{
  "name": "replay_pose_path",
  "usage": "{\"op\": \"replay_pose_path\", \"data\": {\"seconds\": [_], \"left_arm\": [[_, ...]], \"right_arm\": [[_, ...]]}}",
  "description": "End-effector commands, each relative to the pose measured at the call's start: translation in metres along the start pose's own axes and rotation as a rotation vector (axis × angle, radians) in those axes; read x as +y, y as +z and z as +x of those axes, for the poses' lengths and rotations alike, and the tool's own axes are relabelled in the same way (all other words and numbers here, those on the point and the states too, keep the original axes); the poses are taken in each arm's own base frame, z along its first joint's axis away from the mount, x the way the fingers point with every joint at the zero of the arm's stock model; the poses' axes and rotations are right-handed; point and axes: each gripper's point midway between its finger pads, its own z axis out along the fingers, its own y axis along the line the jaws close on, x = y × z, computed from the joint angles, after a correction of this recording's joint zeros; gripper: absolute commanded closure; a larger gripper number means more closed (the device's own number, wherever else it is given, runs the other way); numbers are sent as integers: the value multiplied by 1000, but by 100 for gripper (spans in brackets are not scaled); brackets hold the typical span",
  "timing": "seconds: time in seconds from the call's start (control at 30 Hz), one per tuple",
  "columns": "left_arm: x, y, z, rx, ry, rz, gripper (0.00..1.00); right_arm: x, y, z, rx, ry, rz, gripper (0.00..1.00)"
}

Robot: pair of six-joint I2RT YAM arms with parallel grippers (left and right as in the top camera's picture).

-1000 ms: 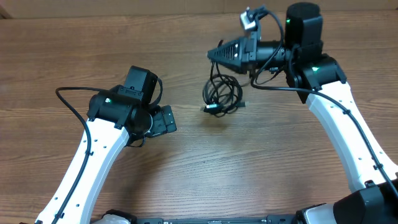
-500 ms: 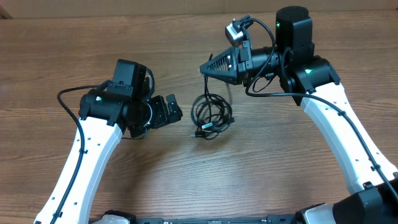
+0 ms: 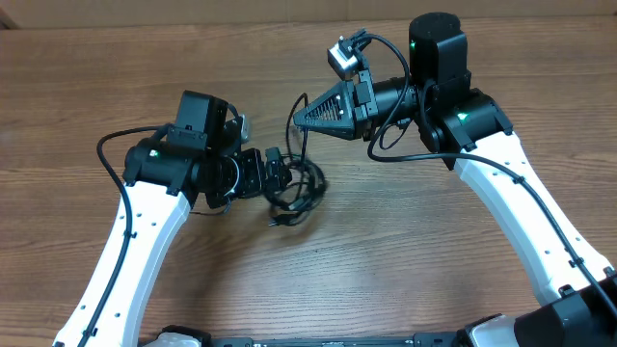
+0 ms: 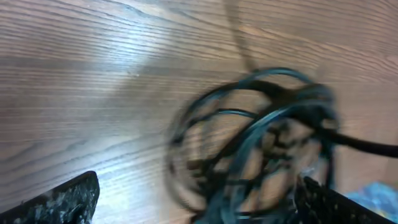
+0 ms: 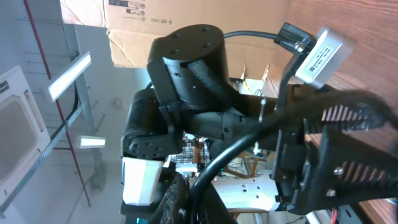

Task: Untangle cables

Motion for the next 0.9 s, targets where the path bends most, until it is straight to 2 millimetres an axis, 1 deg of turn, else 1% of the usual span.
{"op": "replay_pose_path", "data": {"seconds": [0.0, 0.07, 0.13, 0.2, 0.3, 0.33, 0.43, 0.47, 0.5, 0.6, 0.67, 0.7, 0.77, 0.83, 0.87], "left_arm": [[16, 15, 7, 18, 14, -39, 6], [22, 24, 10, 23, 12, -41, 13], [24, 31, 11, 24, 12, -35, 13], [20, 31, 12, 31, 29, -9, 12], [4, 30, 17, 59, 110, 87, 13], [5, 29, 16, 58, 124, 87, 13], [13, 13, 9, 51, 108, 87, 11], [10, 7, 8, 54, 124, 117, 11], [3, -1, 7, 55, 168, 174, 10], [-14, -8, 10, 62, 230, 291, 10], [-19, -7, 14, 72, 246, 296, 10], [-24, -4, 16, 75, 272, 297, 9], [-31, 0, 16, 66, 303, 290, 8], [-16, 6, 10, 44, 242, 171, 7], [-11, 7, 8, 38, 222, 139, 7]], "right_arm": [[17, -3, 8, 17, -19, -21, 96], [18, -3, 9, 25, -17, -25, 96], [19, 0, 12, 37, 3, -29, 96], [19, 2, 14, 45, 1, -30, 96], [19, 4, 15, 50, 0, -31, 96], [19, 4, 15, 50, -7, -31, 96], [19, 4, 15, 50, -15, -31, 96], [19, 4, 15, 49, -31, -31, 96], [19, 4, 15, 49, -45, -31, 96], [19, 4, 14, 44, -38, -28, 96], [18, 4, 13, 38, -25, -25, 96], [18, 4, 13, 37, -25, -24, 96], [18, 4, 13, 37, -23, -24, 96], [18, 6, 14, 42, -17, -25, 96], [19, 7, 15, 45, -17, -25, 96]]}}
